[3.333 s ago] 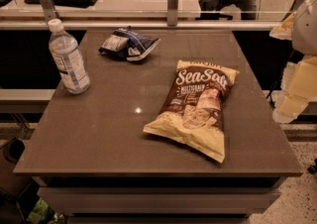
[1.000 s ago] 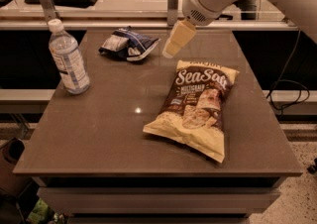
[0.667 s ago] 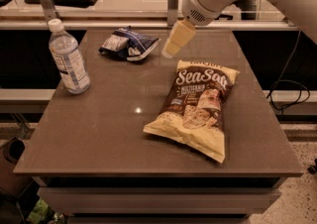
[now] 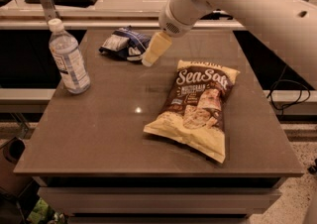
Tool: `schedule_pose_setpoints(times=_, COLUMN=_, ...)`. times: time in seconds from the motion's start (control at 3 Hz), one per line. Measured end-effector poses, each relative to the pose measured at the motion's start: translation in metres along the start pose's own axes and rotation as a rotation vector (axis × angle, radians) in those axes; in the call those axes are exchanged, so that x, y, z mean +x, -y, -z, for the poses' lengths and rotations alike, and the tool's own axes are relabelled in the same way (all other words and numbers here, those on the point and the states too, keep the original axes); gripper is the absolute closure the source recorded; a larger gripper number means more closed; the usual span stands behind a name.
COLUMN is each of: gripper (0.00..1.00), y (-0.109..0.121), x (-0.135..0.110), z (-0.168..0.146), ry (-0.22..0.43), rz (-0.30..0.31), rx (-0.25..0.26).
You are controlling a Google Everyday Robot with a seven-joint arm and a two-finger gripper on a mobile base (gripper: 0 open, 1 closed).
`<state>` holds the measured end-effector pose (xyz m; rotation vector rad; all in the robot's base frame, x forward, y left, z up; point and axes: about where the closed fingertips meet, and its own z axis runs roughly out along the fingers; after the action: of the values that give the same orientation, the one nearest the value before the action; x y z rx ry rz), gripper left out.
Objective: Pick blue chip bag
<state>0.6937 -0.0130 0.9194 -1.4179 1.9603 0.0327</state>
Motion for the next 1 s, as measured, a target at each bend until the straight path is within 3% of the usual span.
schedule_pose_setpoints(times=0.67, gripper=0.00, y=-0.016, x=-0.028, z=-0.066, ry=0.089, rz=-0.028, rx=-0.071)
schedule_pose_setpoints(times=1.0, gripper=0.00, y=-0.024, x=-0.044, z=-0.086, ry=0.160, rz=-0.029, rx=-0.064)
